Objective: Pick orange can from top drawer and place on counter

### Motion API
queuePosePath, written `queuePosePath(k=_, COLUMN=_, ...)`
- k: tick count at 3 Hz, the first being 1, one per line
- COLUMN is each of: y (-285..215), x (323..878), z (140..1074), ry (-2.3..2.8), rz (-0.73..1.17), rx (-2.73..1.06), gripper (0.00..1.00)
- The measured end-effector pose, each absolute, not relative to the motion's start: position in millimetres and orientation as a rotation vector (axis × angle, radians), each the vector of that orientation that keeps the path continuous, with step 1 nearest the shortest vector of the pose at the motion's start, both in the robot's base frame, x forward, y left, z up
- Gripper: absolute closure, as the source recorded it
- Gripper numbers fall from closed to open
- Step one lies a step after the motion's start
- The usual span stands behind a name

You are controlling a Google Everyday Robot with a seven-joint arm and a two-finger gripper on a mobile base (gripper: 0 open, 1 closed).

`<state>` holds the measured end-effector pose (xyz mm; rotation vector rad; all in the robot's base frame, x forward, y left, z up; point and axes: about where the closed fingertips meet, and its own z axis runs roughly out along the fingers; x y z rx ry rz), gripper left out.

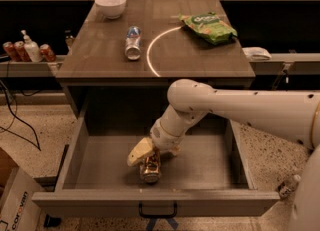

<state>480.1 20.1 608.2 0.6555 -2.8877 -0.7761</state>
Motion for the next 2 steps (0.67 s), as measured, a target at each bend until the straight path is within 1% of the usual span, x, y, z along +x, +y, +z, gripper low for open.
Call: queuePosePath(k=2, y=20.0, x=480.1, z=614.3, ry=-2.888, rz=-0.776, rx=0.656, gripper=0.66)
